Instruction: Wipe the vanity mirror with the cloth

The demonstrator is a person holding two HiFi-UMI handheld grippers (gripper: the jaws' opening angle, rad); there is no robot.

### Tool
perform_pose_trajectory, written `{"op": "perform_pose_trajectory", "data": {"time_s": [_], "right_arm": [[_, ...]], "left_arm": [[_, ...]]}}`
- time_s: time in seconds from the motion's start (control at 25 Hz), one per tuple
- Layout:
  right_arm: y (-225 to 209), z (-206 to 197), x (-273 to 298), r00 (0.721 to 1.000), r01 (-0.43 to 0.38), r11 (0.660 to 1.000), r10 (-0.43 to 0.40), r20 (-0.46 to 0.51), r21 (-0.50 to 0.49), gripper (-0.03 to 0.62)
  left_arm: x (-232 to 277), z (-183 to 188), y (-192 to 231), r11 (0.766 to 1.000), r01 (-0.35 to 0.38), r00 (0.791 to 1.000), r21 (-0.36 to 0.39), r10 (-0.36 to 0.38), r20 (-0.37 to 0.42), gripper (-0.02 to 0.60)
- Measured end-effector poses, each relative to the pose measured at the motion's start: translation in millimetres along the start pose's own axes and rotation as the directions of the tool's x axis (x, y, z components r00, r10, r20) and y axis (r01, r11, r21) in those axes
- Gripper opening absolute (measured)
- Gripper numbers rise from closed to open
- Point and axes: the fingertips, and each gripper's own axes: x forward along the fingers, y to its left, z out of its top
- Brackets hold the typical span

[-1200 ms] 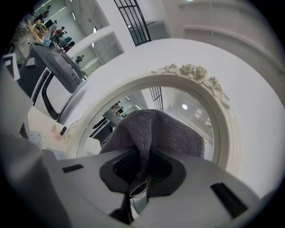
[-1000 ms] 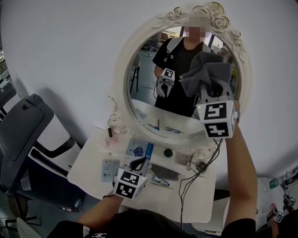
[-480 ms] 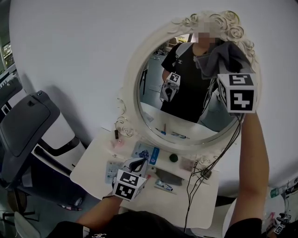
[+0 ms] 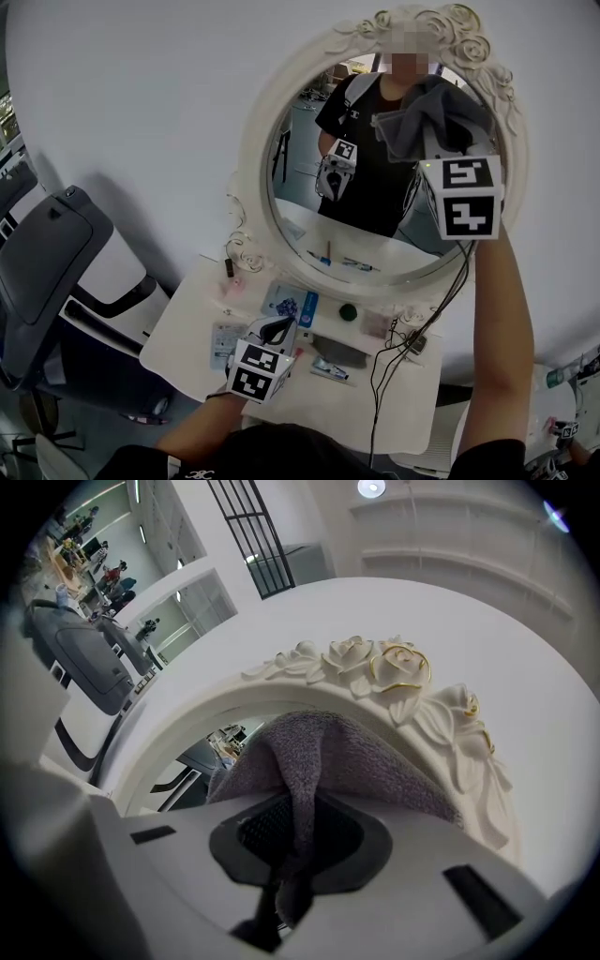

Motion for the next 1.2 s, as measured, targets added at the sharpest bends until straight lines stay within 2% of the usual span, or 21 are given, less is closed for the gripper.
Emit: {"op": "perform_pose_trajectory", "data": {"time_s": [0.56, 0.8, 1.0, 1.2], "right_arm": [[67, -58, -5, 0.996, -0.061, 0.998, 0.06, -0.067, -0.016, 0.041], [112, -101, -9, 0.982, -0.132, 0.991, 0.128, -0.137, -0.024, 0.041], [158, -140, -12, 0.955, -0.213, 0.976, 0.2, -0.219, -0.038, 0.041], [213, -195, -20, 0.912, -0.312, 0.933, 0.241, -0.331, -0.181, 0.041]], "left_arm": [[-2, -6, 0, 1.0, 0.002, 1.0, 0.0, -0.002, -0.014, 0.006], [-5, -7, -2, 1.0, 0.001, 1.0, 0.003, -0.001, -0.016, 0.006], [-8, -10, -2, 1.0, -0.008, 1.0, 0.001, 0.008, -0.021, 0.006], [-11, -14, -1, 1.0, -0.014, 0.999, -0.001, 0.014, -0.03, 0.006]]}}
